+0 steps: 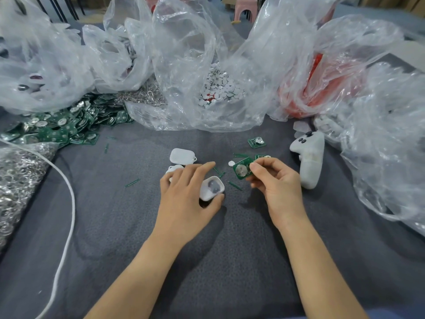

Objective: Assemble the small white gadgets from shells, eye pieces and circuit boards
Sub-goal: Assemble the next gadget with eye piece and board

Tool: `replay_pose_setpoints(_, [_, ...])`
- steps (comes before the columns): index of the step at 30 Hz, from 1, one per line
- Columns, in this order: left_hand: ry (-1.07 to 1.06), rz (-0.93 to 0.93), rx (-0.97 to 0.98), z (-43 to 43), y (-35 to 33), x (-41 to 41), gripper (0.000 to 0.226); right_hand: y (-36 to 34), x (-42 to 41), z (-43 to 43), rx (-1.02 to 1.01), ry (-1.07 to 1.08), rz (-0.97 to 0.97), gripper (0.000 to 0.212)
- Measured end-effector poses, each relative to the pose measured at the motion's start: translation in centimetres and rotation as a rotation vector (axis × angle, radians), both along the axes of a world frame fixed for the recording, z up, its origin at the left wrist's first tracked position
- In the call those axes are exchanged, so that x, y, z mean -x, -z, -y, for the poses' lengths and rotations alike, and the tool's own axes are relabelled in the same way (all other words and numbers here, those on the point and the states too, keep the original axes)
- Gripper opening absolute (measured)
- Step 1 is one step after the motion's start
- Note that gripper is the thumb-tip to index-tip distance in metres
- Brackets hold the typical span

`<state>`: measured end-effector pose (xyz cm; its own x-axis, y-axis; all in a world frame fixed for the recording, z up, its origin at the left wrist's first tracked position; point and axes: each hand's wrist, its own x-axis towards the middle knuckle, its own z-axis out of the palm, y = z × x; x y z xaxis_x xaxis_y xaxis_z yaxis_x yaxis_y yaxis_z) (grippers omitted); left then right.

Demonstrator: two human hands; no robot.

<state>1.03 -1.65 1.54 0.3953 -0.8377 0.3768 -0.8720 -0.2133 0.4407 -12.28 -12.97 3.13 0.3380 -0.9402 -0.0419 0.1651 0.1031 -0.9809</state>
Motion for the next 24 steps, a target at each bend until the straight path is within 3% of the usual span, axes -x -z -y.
replay_pose_setpoints(6, [-0.092,0.004,-0.019,-1.1,0.2,-0.2,0.058,0.2,-0.1,0.0,0.037,-0.039,-0.042,0.011])
replay_pose_setpoints(11, [-0.048,-0.037,-0.021,-1.0,0.1,-0.1,0.060,0.5,-0.4,-0.3,0.052,-0.037,-0.097,0.013])
replay_pose_setpoints(17, [0.017,0.007,-0.054,-0.7,-0.1,0.4,0.063,1.3,-1.4,-1.5,0.279,0.003,-0.389,0.015])
replay_pose_setpoints(24, [0.021,0.045,-0.048,-0.7,0.0,0.5,0.065,1.2,-1.7,-2.0,0.363,-0.006,-0.490,0.015])
